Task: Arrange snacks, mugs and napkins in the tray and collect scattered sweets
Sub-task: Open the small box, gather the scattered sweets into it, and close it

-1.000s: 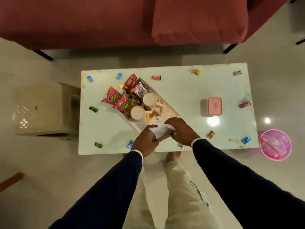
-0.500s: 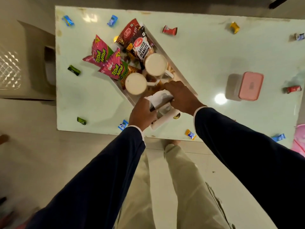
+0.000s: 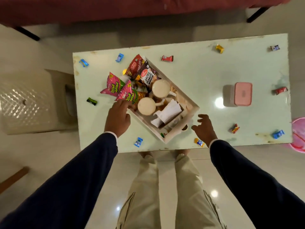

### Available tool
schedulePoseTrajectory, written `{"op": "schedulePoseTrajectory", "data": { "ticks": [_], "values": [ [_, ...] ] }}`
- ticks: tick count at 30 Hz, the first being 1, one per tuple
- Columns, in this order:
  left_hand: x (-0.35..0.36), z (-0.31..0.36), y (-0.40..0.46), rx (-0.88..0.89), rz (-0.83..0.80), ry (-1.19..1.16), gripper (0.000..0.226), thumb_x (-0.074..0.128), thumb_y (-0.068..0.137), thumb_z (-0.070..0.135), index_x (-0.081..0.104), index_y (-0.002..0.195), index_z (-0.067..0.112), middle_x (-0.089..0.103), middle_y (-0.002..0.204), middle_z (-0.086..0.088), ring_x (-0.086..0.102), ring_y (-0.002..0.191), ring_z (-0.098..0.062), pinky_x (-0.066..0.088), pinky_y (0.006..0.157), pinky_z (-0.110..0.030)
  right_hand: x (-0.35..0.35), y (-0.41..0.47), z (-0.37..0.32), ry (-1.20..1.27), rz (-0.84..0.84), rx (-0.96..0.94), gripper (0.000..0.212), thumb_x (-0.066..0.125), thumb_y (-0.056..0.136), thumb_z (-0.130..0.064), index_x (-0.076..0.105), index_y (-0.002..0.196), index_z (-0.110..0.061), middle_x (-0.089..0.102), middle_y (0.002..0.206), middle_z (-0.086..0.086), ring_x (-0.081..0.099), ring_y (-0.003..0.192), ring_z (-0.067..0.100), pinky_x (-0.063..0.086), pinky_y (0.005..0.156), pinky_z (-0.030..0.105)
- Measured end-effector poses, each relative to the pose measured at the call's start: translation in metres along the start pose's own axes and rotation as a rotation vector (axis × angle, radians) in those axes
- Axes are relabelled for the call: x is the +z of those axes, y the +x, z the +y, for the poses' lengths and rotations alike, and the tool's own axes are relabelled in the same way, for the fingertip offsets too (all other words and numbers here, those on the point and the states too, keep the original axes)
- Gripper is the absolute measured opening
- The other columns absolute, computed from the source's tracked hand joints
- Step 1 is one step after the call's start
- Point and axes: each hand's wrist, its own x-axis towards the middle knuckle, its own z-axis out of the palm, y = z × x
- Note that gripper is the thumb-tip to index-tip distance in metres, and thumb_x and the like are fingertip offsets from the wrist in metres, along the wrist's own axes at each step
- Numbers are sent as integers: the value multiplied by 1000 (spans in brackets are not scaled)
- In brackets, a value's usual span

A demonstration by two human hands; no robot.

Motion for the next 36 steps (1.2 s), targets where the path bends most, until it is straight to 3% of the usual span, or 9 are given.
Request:
{"op": "schedulePoseTrajectory", "data": {
  "ticks": [3, 6, 12, 16, 18, 20, 24, 30, 36],
  "values": [
    [-23, -20, 41, 14, 57, 92, 35, 62, 79, -5, 63, 110, 12, 57, 119, -14, 55, 111, -39, 49, 88, -52, 25, -2, 0, 25, -33, 91, 67, 71, 88, -14, 34, 144, -8, 47, 140, 19, 54, 122, 34, 49, 96, 43],
    [-36, -35, 84, -25, 41, 168, 38, 67, 83, 5, 58, 118, 16, 51, 131, -13, 50, 120, -38, 41, 96, -53, 51, -2, -6, 88, 33, 123, 62, 67, 89, -13, 34, 141, -5, 48, 139, 22, 55, 122, 35, 48, 100, 43],
    [-40, -44, 152, -103, -142, 229, 49, 61, 87, 12, 49, 135, 15, 51, 141, -11, 50, 129, -36, 34, 106, -53, 73, 10, -4, 364, 132, 287, 61, 66, 88, -14, 31, 139, -11, 51, 134, 19, 59, 115, 37, 54, 96, 53],
    [-29, -51, 188, -139, -260, 267, 50, 57, 93, 23, 43, 141, 16, 58, 140, -8, 54, 128, -35, 31, 108, -53, 84, 19, 9, 567, 116, 389, 52, 66, 90, -13, 39, 134, -12, 54, 129, 16, 62, 113, 36, 59, 86, 49],
    [-23, -54, 204, -169, -323, 267, 50, 54, 96, 26, 43, 144, 17, 62, 137, -11, 57, 125, -37, 36, 108, -51, 90, 22, 16, 683, 122, 418, 41, 64, 91, -11, 46, 128, -13, 55, 130, 19, 63, 113, 37, 61, 76, 44],
    [-17, -58, 217, -205, -343, 206, 50, 52, 98, 26, 45, 145, 16, 63, 134, -17, 61, 118, -39, 47, 95, -43, 94, 25, 22, 763, 134, 426, 27, 59, 95, -10, 49, 119, -15, 57, 127, 20, 65, 109, 37, 61, 67, 40],
    [-9, -62, 232, -208, -330, 173, 43, 51, 99, 18, 51, 141, 15, 61, 135, -21, 62, 114, -40, 43, 78, -35, 94, 25, 26, 797, 147, 405, 12, 49, 102, -11, 51, 114, -14, 61, 119, 21, 68, 96, 34, 59, 59, 35],
    [-10, -73, 221, -205, -339, 213, 32, 55, 101, 23, 54, 131, 12, 64, 129, -22, 62, 112, -40, 49, 86, -43, 76, 19, 21, 688, 158, 372, 16, 42, 104, -10, 53, 115, -11, 62, 107, 19, 67, 94, 36, 61, 72, 43],
    [-11, -98, 158, -333, -250, 15, 27, 57, 101, 27, 58, 123, 11, 68, 120, -23, 64, 106, -42, 49, 83, -42, 25, 33, -10, 597, 111, 294, 14, 43, 102, -4, 51, 112, -10, 57, 84, 13, 59, 68, 27, 59, 50, 31]
  ]
}}
